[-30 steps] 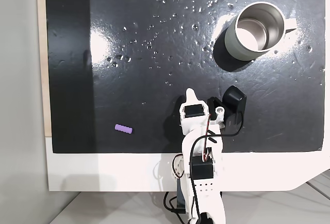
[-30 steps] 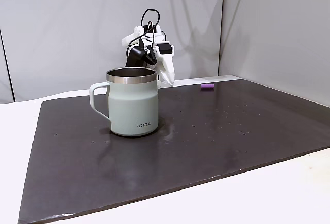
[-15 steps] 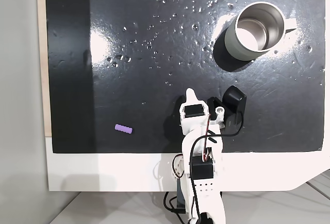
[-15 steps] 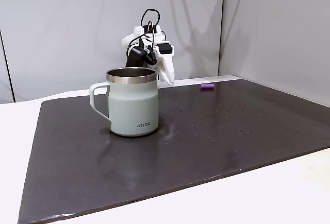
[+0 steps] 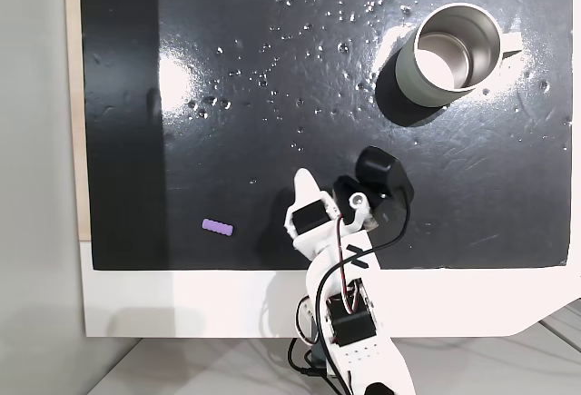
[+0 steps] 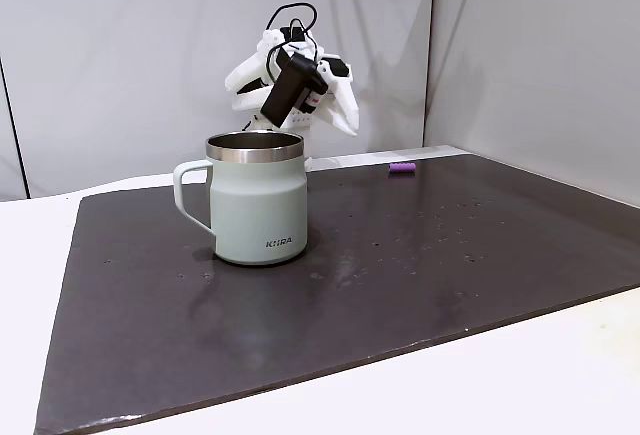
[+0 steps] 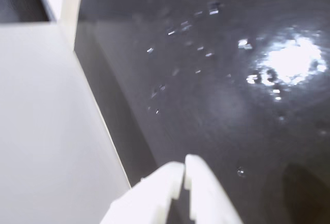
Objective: Grasp a pengrip and put it in the cup.
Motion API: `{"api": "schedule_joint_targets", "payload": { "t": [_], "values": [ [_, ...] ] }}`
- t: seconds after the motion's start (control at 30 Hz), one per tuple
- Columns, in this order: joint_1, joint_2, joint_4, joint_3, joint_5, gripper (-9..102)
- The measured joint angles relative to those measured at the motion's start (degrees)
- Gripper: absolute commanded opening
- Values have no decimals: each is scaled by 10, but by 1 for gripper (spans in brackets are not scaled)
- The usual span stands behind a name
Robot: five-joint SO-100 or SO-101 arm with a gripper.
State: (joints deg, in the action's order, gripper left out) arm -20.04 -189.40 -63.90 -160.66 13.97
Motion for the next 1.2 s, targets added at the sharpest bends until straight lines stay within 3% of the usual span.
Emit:
{"api": "schedule_joint_targets", "payload": {
  "t": [0.37,0.6,1.2],
  "values": [
    [-122,190,-126,268,250,0],
    [-121,304,-186,397,374,0],
    [-224,587,-240,580,539,4]
  ]
}}
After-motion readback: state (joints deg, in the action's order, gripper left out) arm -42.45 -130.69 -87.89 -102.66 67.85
